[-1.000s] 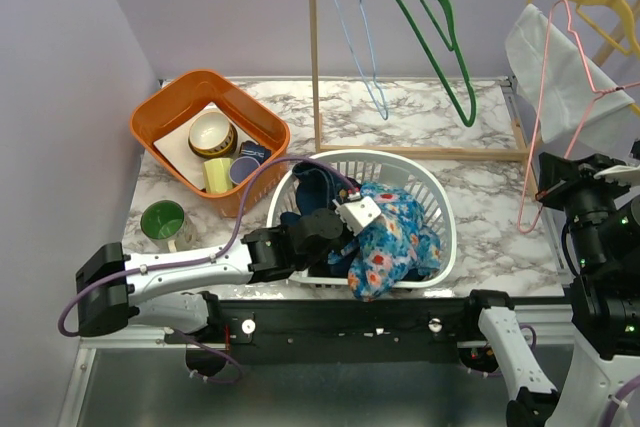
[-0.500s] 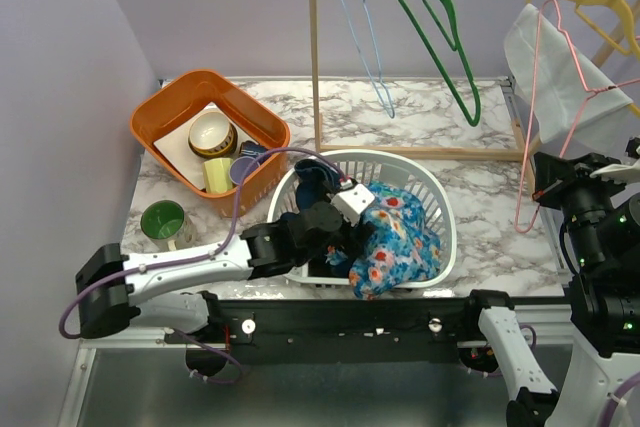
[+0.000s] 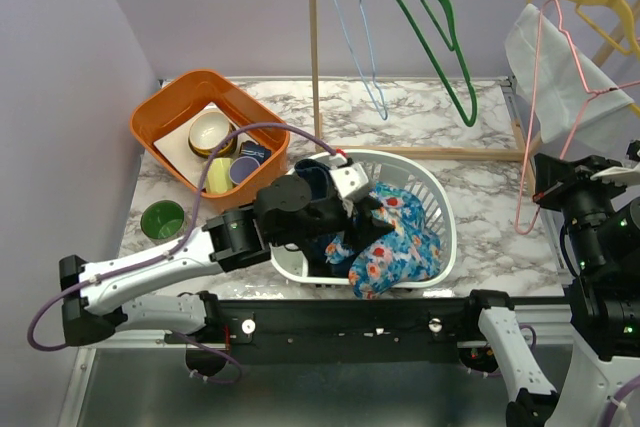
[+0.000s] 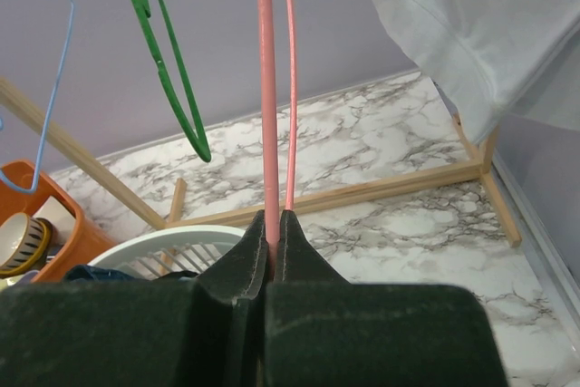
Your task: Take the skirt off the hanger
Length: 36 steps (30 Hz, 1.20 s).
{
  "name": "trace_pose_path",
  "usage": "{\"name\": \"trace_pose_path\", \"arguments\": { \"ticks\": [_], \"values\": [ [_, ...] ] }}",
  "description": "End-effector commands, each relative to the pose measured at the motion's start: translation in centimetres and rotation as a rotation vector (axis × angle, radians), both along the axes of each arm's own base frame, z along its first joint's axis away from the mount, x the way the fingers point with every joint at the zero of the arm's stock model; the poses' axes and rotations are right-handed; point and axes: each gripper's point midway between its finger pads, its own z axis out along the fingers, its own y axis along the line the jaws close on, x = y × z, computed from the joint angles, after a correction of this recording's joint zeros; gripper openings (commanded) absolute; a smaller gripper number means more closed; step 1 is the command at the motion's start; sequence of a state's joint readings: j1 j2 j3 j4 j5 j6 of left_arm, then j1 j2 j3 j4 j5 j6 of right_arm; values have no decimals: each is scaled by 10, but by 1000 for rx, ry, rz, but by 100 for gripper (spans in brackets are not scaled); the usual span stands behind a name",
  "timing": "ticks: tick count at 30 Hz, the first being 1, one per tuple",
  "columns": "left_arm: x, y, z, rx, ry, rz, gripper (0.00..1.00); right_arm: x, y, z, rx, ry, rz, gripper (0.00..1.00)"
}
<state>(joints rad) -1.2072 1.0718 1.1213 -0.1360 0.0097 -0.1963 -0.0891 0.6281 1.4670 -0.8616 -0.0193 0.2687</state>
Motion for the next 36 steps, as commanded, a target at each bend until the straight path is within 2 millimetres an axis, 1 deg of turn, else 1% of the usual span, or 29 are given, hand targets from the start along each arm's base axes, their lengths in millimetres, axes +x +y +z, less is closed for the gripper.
{"name": "trace_pose_path", "arguments": {
  "ticks": [1,2,3,4,5,6,7,8,10,12,15,16,18,19,20,21,22,24,26,27,28,29,30,31,32,33,34,35,36],
  "values": [
    [-56,-41,-63,55,209,-311,41,-3,3,4,-6,-32,18,1],
    [-52,-47,-71,57,212,-304,37,-2,4,4,-8,-31,24,1],
    [-41,-49,-89,96,223,-245,33,-2,4,5,-9,-31,25,1],
    [-29,-56,-111,151,237,-189,21,-2,5,5,-11,-34,27,1],
    [-20,-49,-136,246,251,-133,17,-2,5,6,-21,-38,33,1],
    [-11,-47,-148,287,251,-95,14,-1,5,6,-22,-37,35,1],
    [8,-40,-162,326,232,10,13,-1,5,7,-25,-40,35,1],
    [21,-33,-169,353,214,67,13,-1,5,7,-31,-38,36,1],
    [42,-18,-174,358,195,171,13,1,6,7,-37,-38,41,1],
    [60,-10,-176,350,193,231,13,5,9,3,-45,-26,62,1],
    [70,-5,-194,367,217,266,13,13,11,-2,-45,-3,83,1],
    [69,-2,-209,395,232,269,14,14,12,-2,-46,-2,88,1],
    [68,-2,-223,397,248,268,14,19,15,-5,-54,12,110,1],
    [64,4,-242,421,275,275,15,24,16,-9,-59,28,120,1],
    [66,1,-245,396,274,281,15,27,17,-12,-70,40,133,1],
    [66,4,-253,401,280,293,15,31,16,-16,-73,62,136,1],
    [64,8,-268,425,296,300,16,39,15,-21,-74,92,137,1],
    [62,7,-272,419,316,295,17,45,14,-27,-88,128,137,1],
    [58,5,-262,408,314,272,20,56,10,-28,-104,160,129,1],
    [58,5,-254,395,306,265,24,61,6,-28,-109,171,115,1],
    [59,0,-229,345,288,250,33,65,5,-26,-112,174,111,1],
    [57,2,-220,345,280,241,38,74,4,-22,-117,182,110,1],
    [57,1,-206,331,254,224,44,77,3,-21,-116,191,112,1],
    [57,-5,-171,263,218,202,58,81,3,-19,-114,190,114,1],
    [54,-1,-162,268,211,192,65,86,3,-18,-110,188,113,1],
    [53,-2,-147,247,185,174,72,95,2,-16,-114,184,113,1],
    [51,-2,-118,195,157,162,86,101,1,-15,-114,184,107,1],
    [48,0,-109,190,150,145,92,106,0,-14,-122,183,108,1],
    [47,1,-97,173,135,137,96,117,-1,-12,-128,179,111,1]
  ]
}}
